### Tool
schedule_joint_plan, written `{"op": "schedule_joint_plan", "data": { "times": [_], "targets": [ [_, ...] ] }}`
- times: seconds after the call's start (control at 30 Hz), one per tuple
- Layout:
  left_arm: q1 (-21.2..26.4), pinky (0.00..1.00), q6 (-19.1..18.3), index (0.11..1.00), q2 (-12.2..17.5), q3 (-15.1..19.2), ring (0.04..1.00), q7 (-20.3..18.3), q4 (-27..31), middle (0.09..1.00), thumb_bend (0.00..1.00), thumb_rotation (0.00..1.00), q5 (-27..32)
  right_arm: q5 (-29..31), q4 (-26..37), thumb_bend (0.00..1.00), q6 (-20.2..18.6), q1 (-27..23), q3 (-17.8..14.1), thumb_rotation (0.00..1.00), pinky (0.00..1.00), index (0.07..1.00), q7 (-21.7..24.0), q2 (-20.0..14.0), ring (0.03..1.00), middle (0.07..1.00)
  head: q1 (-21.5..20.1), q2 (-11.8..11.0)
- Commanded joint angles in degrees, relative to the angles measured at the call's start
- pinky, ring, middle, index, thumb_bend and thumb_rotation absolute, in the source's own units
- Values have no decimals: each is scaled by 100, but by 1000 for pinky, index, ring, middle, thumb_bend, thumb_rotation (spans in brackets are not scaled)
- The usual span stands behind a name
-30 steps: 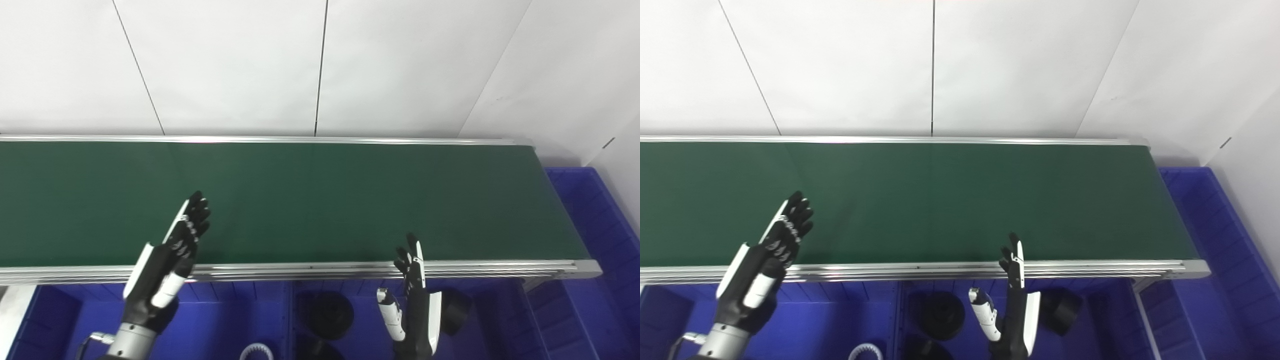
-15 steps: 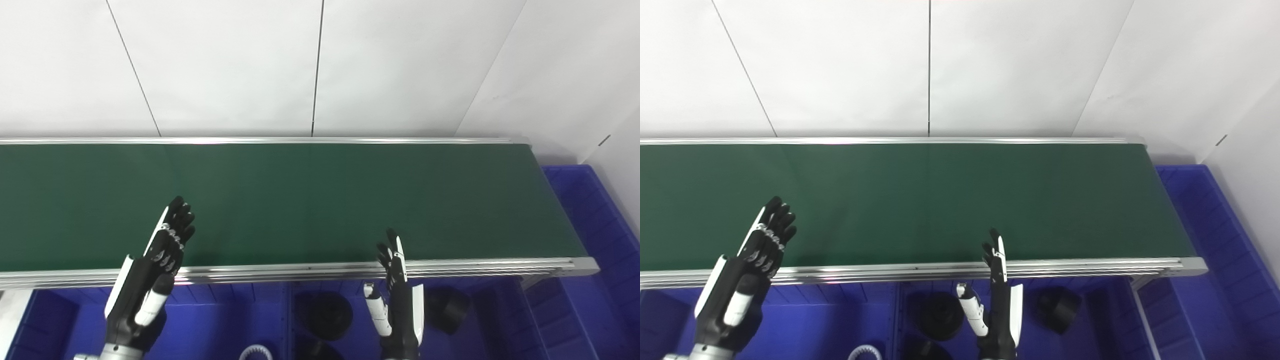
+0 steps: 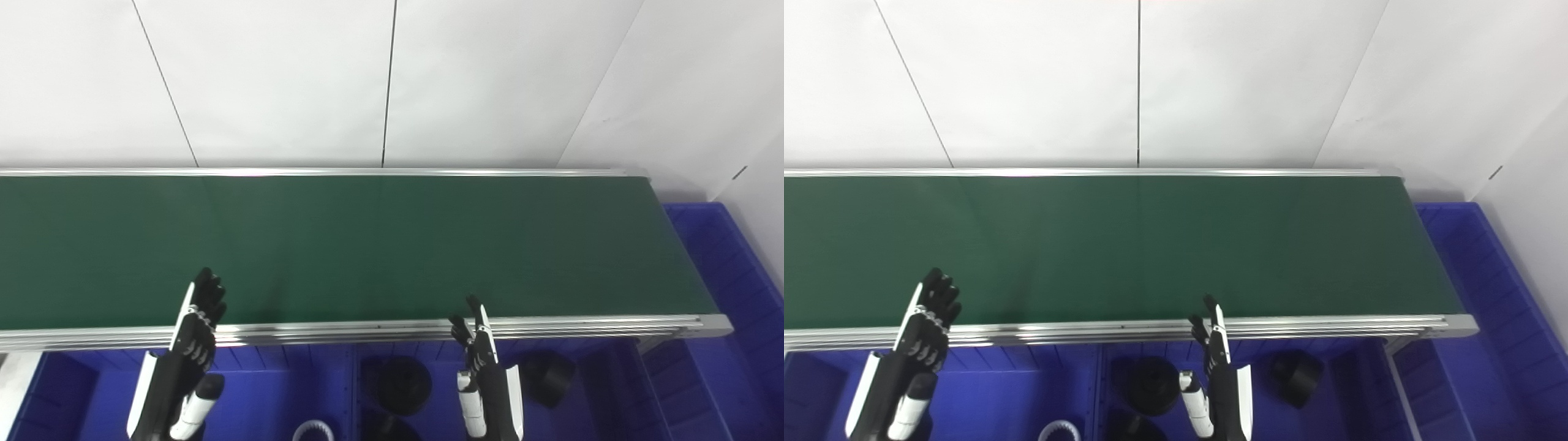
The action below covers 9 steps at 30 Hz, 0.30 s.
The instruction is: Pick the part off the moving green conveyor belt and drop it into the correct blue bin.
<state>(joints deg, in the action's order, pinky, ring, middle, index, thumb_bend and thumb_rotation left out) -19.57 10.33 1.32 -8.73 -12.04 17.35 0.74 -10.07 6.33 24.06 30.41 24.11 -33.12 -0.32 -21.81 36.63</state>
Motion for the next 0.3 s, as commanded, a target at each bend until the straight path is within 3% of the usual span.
{"op": "schedule_joint_plan", "data": {
  "times": [0.0,0.07,0.1,0.17,0.27],
  "targets": [
    [-88,1000,145,1000,-12,-39,1000,88,280,1000,758,802,-62,127,198,910,278,130,19,1000,910,994,271,109,928,1000,45,49],
    [-160,1000,65,1000,-14,-39,1000,114,392,1000,746,755,-41,290,220,925,276,194,-37,1000,921,991,489,183,936,1000,117,180],
    [-179,1000,-18,1000,-32,-27,1000,131,450,1000,740,718,18,350,231,916,261,214,-64,1000,927,992,606,218,942,1000,169,349],
    [-195,1000,-125,1000,-53,-17,1000,153,527,1000,735,683,82,400,261,904,238,251,-127,1000,934,994,776,277,948,1000,181,399],
    [-182,1000,-507,1000,-89,-68,1000,164,730,1000,755,648,191,414,487,887,-107,390,-259,1000,912,984,967,386,934,991,179,655]
  ]
}}
